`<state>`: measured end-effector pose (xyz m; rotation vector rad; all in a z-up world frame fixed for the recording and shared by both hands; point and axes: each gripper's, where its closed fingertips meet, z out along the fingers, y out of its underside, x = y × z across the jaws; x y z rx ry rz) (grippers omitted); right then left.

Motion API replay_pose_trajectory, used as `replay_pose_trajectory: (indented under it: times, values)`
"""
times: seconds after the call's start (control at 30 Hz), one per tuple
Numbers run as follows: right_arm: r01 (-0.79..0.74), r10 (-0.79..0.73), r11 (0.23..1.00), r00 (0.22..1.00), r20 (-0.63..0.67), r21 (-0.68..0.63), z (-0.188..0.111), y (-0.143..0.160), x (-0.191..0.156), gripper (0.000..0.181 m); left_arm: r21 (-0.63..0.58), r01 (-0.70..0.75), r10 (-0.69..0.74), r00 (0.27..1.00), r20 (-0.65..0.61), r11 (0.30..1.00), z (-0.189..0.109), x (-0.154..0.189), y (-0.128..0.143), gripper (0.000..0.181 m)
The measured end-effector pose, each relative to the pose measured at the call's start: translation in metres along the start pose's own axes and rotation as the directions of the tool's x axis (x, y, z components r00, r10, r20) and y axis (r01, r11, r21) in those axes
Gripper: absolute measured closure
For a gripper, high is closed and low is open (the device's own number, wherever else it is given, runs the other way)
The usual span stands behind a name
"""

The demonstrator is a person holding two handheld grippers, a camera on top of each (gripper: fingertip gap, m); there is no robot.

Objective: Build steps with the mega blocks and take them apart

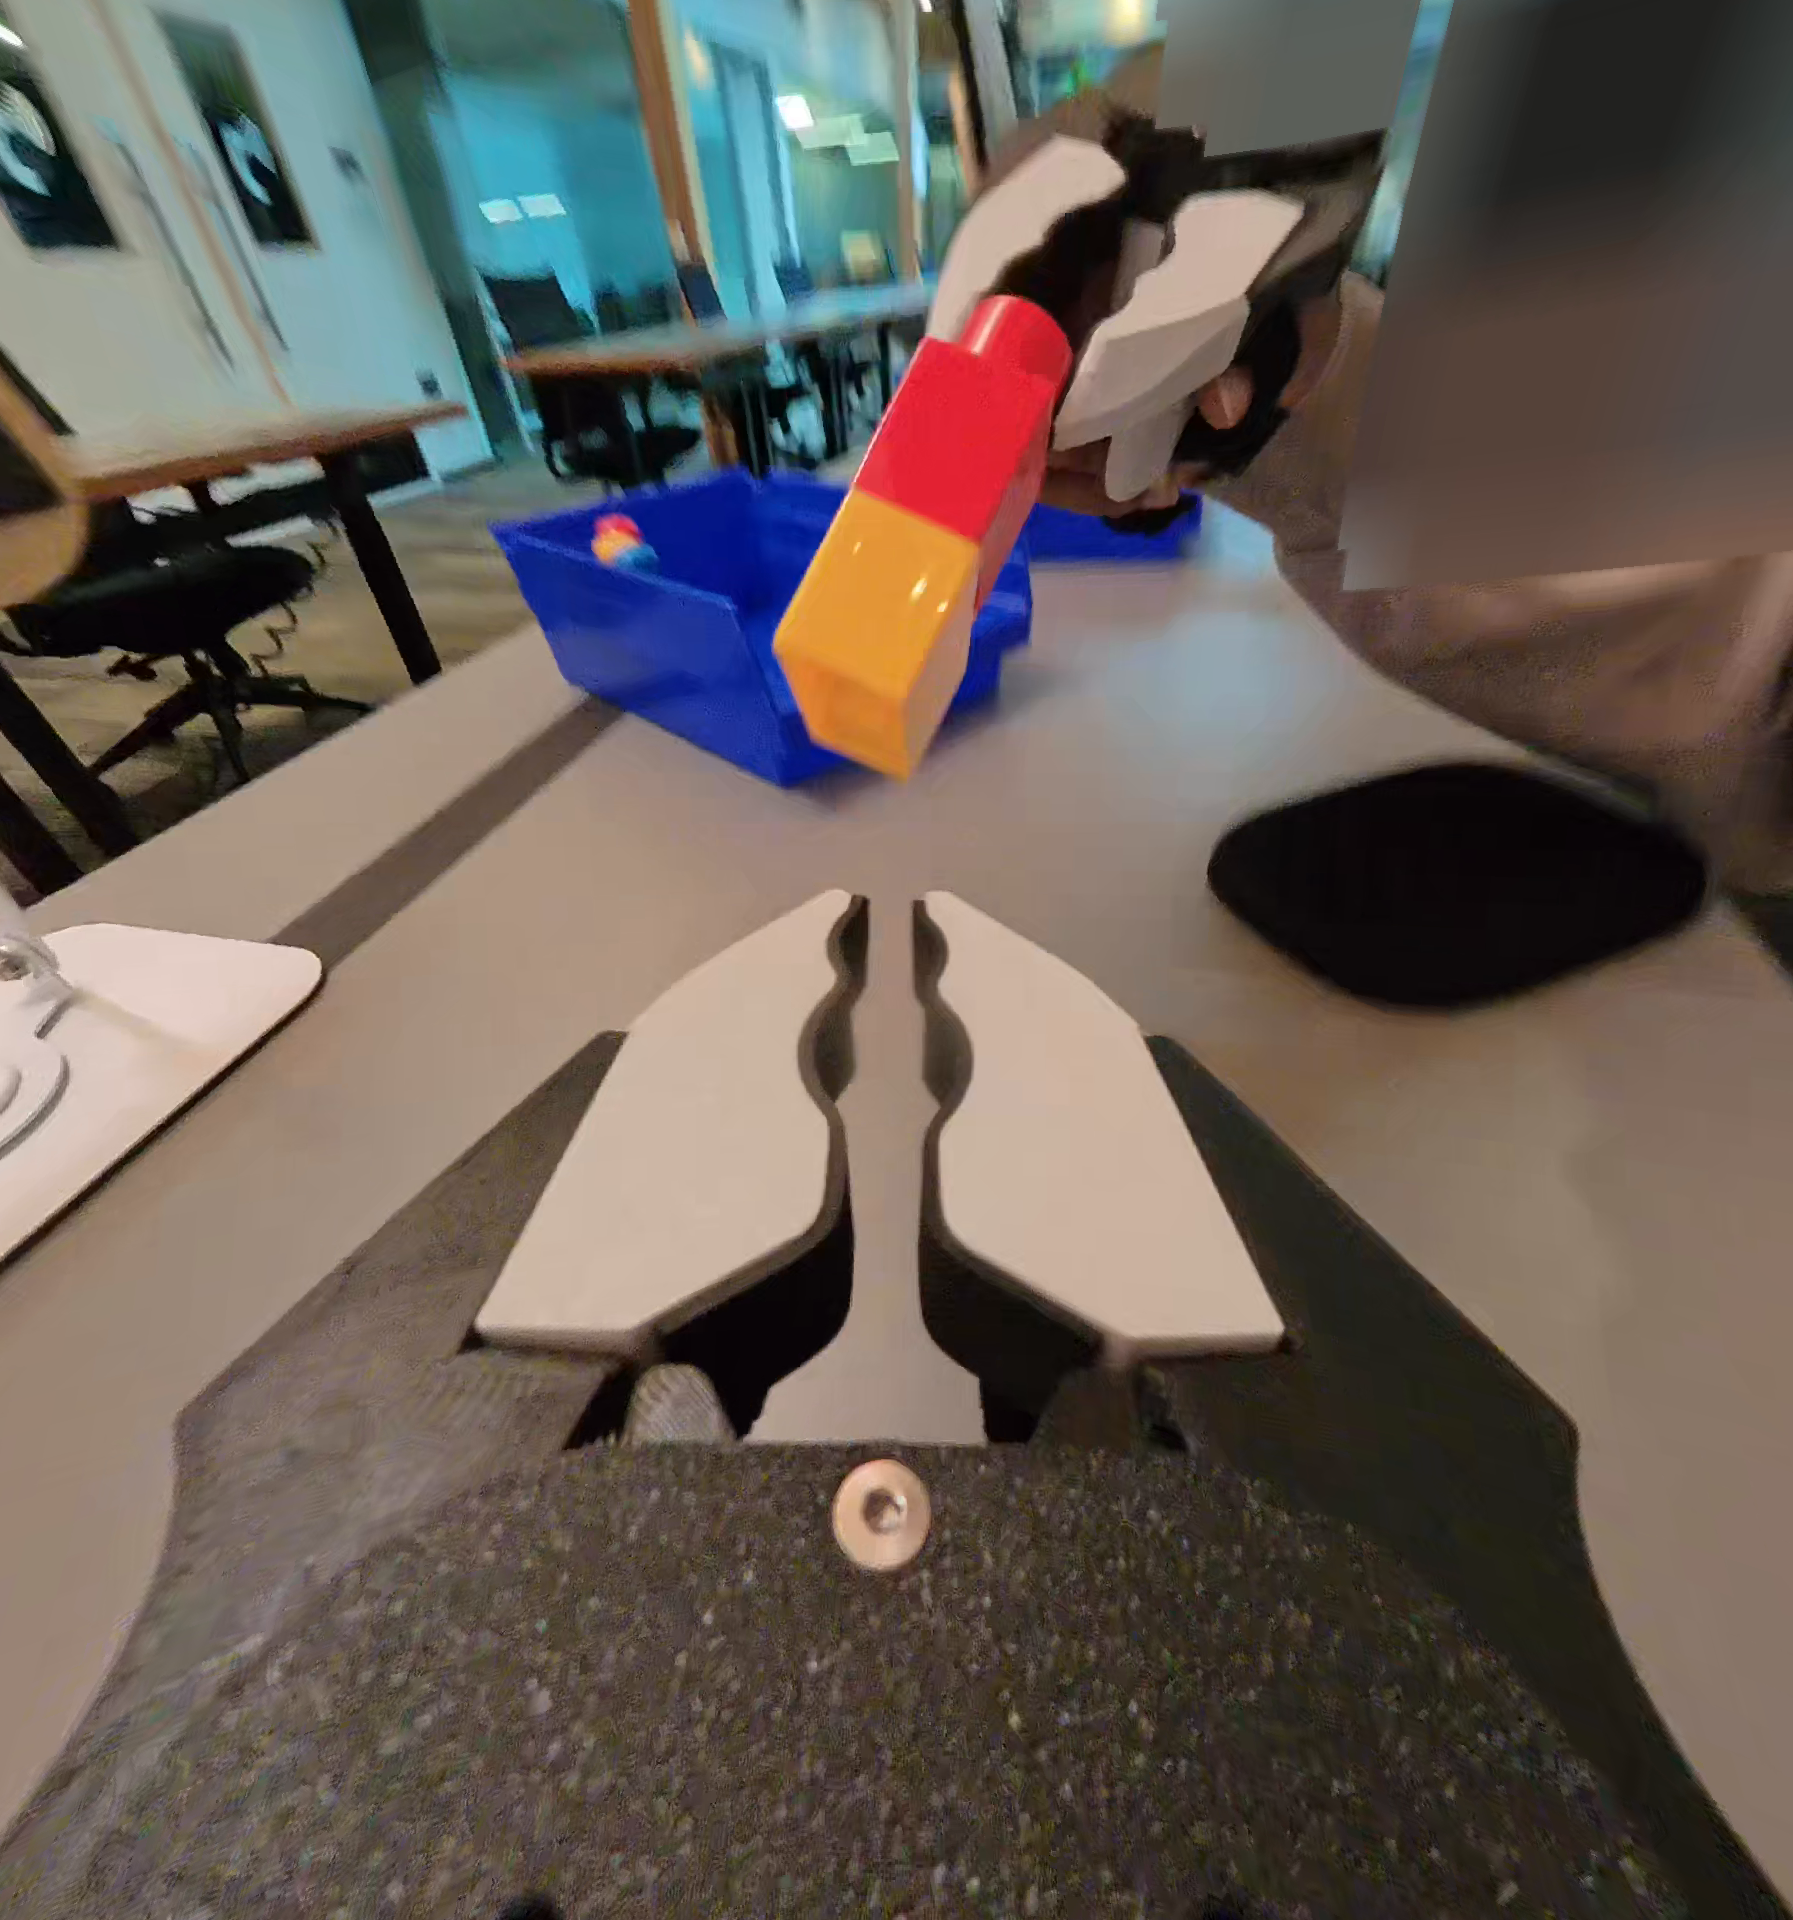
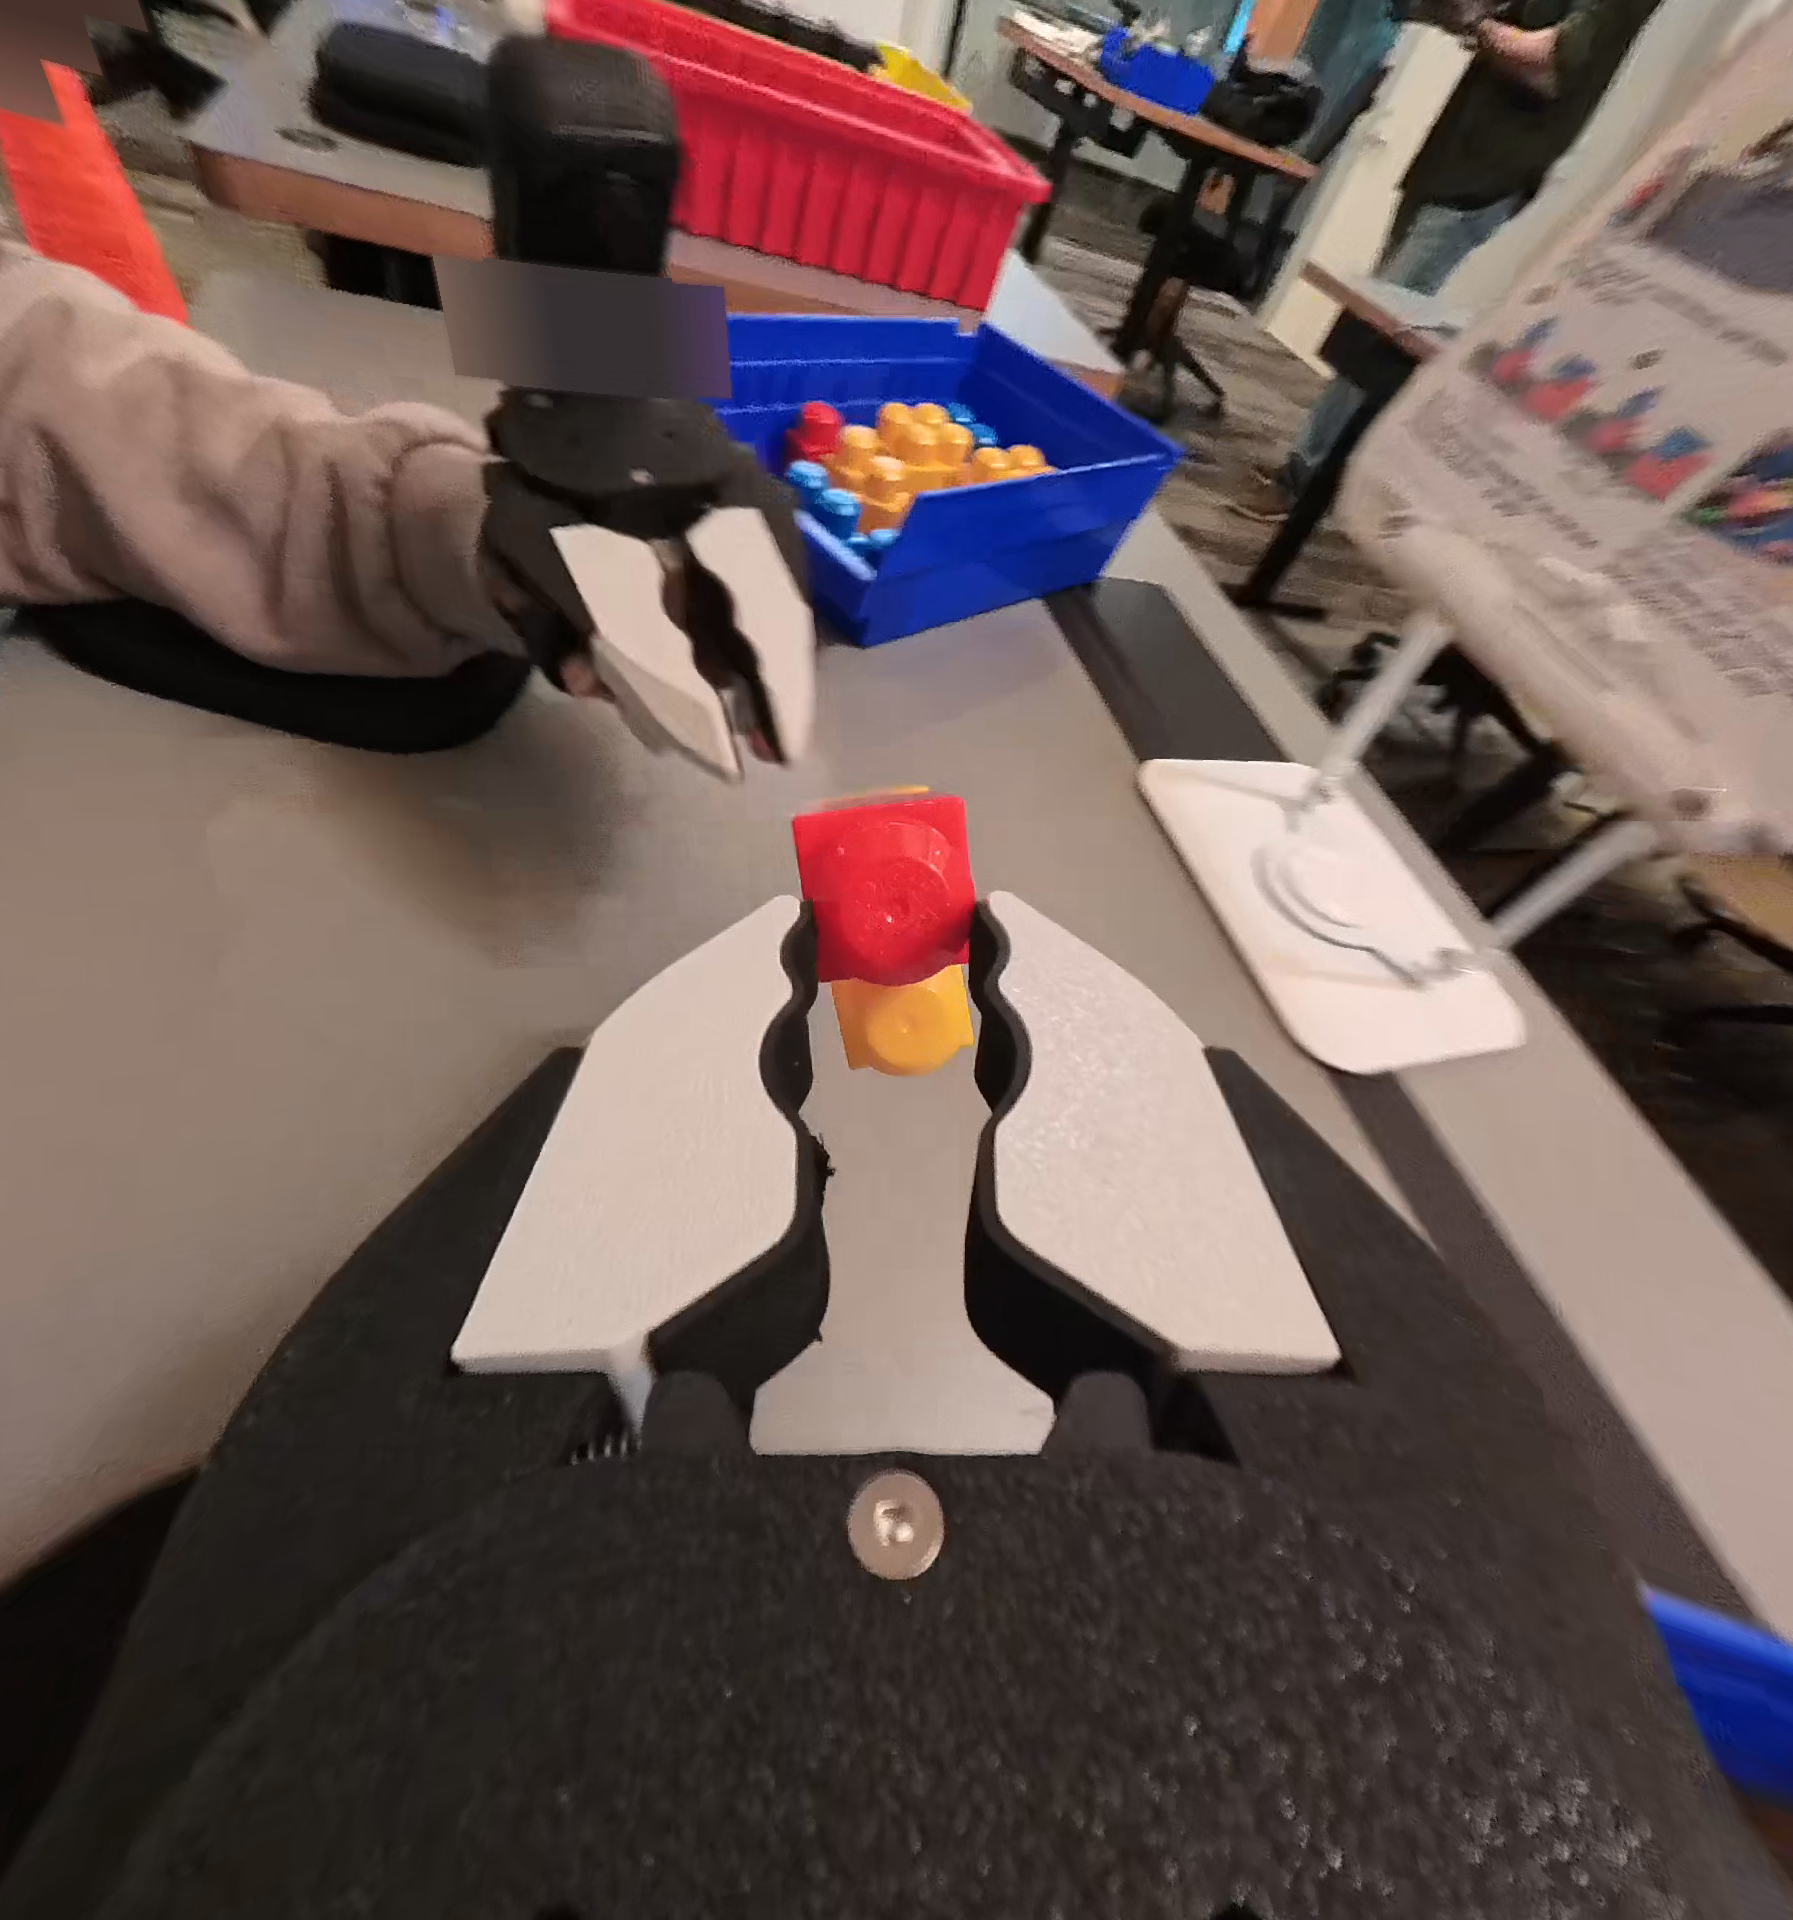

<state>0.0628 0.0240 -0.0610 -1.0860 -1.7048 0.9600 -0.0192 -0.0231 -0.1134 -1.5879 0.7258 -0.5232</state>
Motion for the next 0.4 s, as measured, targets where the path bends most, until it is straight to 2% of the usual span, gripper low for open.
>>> replay_pose_trajectory:
  times: [0.07,0.2,0.3,0.4]
  values:
    - [0.016,-0.019,0.999,0.997,-0.075,-0.045,-0.034,-0.011,0.036,0.154,0.098,0.062,-0.065,0.997,0.034,0.993,-0.008,-0.011,-0.013,0.181]
    - [-0.024,-0.045,0.957,0.973,-0.228,-0.288,-0.097,-0.002,0.12,0.154,0.173,0.06,-0.076,0.993,0.087,0.983,-0.018,-0.024,-0.023,0.181]
    - [-0.139,0.001,0.879,0.957,-0.291,-0.456,-0.129,0.031,0.171,0.154,0.187,0.066,-0.087,0.99,0.107,0.98,-0.021,-0.028,-0.025,0.181]
    - [-0.253,0.084,0.794,0.946,-0.313,-0.553,-0.138,0.079,0.203,0.154,0.19,0.046,-0.068,0.991,0.113,0.981,-0.022,-0.026,-0.028,0.181]
